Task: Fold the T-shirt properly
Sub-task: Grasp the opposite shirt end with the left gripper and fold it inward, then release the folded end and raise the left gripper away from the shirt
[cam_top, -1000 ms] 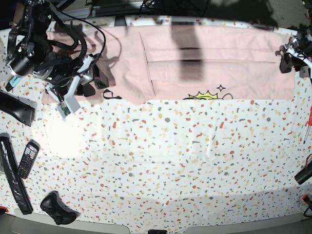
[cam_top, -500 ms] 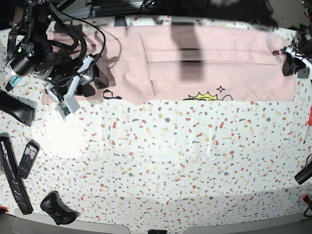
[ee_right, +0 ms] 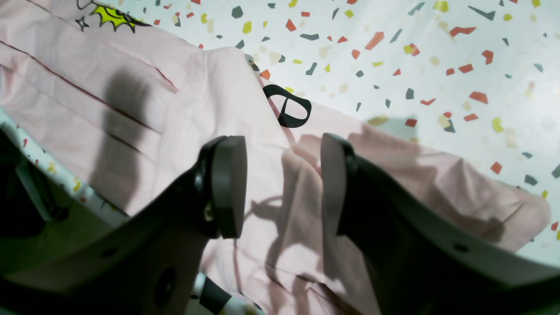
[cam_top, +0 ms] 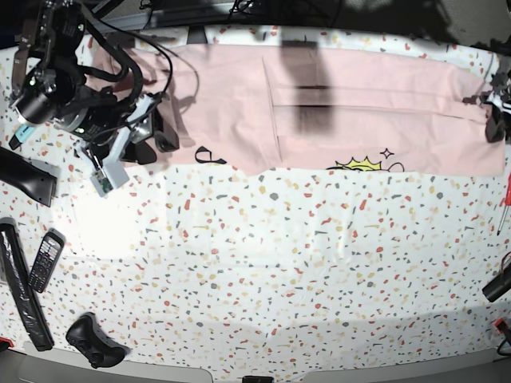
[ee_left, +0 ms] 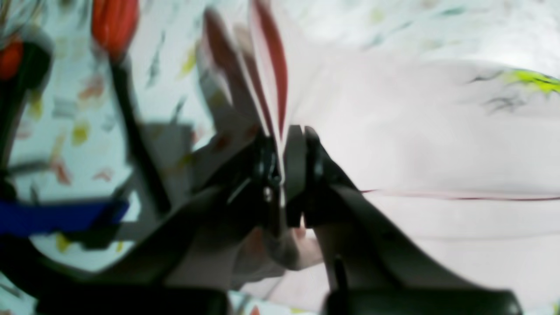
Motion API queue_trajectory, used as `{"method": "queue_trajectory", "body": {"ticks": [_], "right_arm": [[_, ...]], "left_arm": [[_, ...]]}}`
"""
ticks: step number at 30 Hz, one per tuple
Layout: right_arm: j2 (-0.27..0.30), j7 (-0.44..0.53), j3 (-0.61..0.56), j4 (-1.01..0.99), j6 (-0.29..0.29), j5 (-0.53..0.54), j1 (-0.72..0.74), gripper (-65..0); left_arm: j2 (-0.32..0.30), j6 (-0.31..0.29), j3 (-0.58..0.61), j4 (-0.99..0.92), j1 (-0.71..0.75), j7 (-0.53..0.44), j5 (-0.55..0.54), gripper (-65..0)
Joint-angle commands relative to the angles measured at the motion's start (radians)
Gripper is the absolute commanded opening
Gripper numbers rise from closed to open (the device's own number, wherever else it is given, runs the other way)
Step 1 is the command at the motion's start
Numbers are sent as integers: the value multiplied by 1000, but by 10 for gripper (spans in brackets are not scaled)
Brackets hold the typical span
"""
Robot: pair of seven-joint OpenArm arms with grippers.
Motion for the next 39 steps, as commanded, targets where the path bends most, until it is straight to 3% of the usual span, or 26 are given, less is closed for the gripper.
{"method": "queue_trajectory", "body": {"ticks": [1, 5, 10, 12, 14, 22, 32, 39], "right_arm": [[9, 27, 7, 18, 3, 12, 9, -383], [9, 29, 7, 18, 3, 12, 11, -383], [9, 45, 7, 18, 3, 12, 11, -383], [9, 45, 7, 18, 3, 12, 11, -383], [9, 45, 7, 18, 3, 12, 11, -383], [9, 45, 7, 18, 3, 12, 11, -383], [9, 48, 7, 18, 3, 12, 12, -383], [9, 45, 7, 18, 3, 11, 23, -383]], "left_arm": [[-7, -3, -7, 71, 18, 8, -31, -650], [71, 56, -6, 300, 83, 118, -72, -650], [190, 56, 29, 517, 121, 231, -207, -650], [206, 58, 84, 554, 120, 234, -220, -650], [207, 105, 163, 562, 119, 233, -218, -650], [208, 247, 475, 558, 95, 133, -23, -650], [208, 398, 780, 551, 48, 10, 242, -650], [208, 409, 895, 426, -9, -34, 293, -650]]}}
